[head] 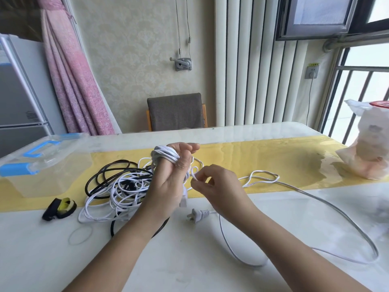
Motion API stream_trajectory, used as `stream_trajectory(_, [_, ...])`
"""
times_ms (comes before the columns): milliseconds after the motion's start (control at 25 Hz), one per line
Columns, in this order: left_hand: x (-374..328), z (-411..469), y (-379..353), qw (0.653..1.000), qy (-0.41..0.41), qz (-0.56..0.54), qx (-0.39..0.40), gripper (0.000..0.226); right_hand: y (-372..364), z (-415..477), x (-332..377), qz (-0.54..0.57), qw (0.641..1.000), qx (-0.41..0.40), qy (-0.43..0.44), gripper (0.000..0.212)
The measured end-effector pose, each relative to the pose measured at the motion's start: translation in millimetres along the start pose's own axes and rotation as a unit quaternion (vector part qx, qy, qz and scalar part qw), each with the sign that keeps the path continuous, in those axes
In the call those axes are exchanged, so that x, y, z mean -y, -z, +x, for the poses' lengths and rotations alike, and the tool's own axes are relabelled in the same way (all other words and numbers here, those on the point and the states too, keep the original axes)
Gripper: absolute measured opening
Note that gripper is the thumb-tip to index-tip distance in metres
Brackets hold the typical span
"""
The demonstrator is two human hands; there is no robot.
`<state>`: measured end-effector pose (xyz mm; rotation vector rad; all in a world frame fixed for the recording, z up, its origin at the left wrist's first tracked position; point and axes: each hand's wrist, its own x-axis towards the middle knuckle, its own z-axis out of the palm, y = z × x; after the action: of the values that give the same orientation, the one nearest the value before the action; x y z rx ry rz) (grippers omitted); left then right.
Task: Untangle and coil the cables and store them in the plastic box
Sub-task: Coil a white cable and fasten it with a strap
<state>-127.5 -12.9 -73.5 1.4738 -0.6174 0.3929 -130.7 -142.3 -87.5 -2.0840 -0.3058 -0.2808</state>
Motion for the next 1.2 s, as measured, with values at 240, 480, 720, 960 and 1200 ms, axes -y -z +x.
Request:
stream_trajectory(240, [12.1,7.4,10.0,0.992,-0.042,0.072,-0.09,0.023,-0.2,-8.0,9.5,-0.053,0.993,0.081,0.074,0.025])
stream_trajectory(480, [7.4,6.9,22.8,0.97,0.075,0.232,0.021,0.057,15.8,-16.8,22.3,0.019,0.977,0.194,0.085,0.026])
stream_trajectory(720, [-5.9,2.2,22.3,0.914,0.276,0.181,0.236,0.096,23.6,-14.7,20.7,0.045,0.973,0.088,0.207,0.008])
stream_trajectory(960, [-14.5,2.3,33.8,0.826,0.348,-0.002,0.445,0.04,35.7,-10.0,19.0,0.053,0.972,-0.013,0.228,0.007])
stream_trajectory(1200, [-6.6,5.6,32.8,0.861,0.422,-0.105,0.262,0.031,56.1,3.6,5.6,-0.055,0.971,-0.065,0.223,0.014])
